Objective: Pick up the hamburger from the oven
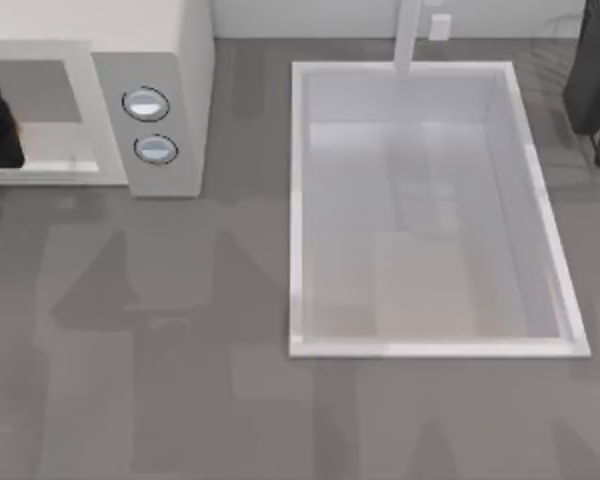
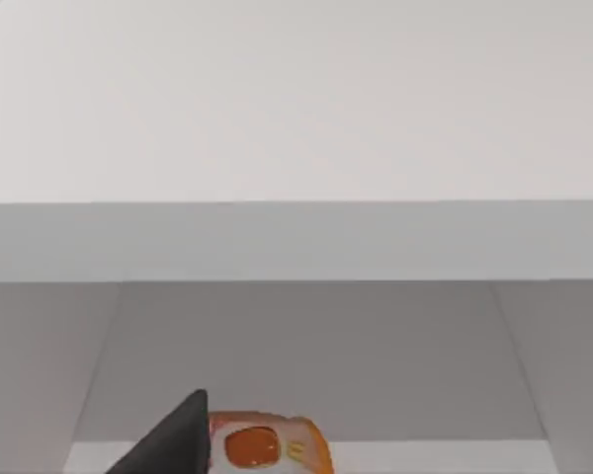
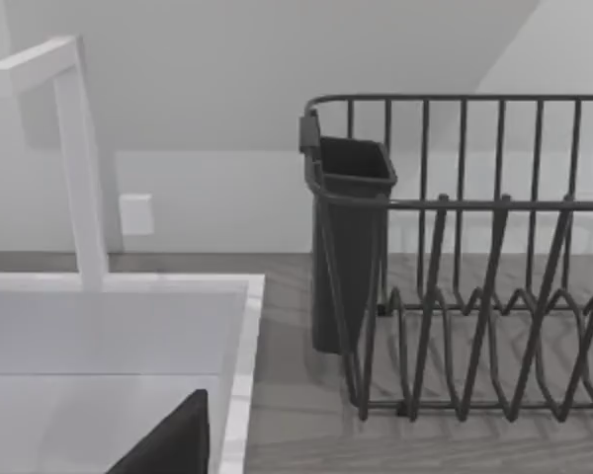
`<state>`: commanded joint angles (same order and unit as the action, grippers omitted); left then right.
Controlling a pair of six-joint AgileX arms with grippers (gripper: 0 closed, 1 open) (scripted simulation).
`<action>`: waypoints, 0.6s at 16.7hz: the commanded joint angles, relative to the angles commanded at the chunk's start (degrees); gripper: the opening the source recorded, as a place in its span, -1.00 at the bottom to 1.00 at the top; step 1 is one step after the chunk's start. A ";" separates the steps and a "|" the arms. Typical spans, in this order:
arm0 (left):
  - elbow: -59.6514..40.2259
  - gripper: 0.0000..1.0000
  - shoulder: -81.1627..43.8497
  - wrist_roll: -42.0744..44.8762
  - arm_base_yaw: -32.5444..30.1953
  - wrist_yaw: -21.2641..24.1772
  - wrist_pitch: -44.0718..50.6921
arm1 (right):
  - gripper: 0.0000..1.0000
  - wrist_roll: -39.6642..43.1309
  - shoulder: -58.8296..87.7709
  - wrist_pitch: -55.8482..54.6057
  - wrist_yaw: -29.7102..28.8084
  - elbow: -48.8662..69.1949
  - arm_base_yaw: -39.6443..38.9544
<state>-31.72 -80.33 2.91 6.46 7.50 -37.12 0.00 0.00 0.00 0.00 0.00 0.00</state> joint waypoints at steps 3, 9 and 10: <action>-6.88 1.00 -17.50 0.64 1.41 1.62 -8.04 | 1.00 0.00 0.00 0.00 0.00 0.00 0.00; -18.33 1.00 -46.64 1.70 3.76 4.32 -21.41 | 1.00 0.00 0.00 0.00 0.00 0.00 0.00; -19.77 1.00 -50.29 1.84 4.06 4.66 -23.08 | 1.00 0.00 0.00 0.00 0.00 0.00 0.00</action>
<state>-51.49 -130.62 4.75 10.52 12.15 -60.20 0.00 0.00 0.00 0.00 0.00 0.00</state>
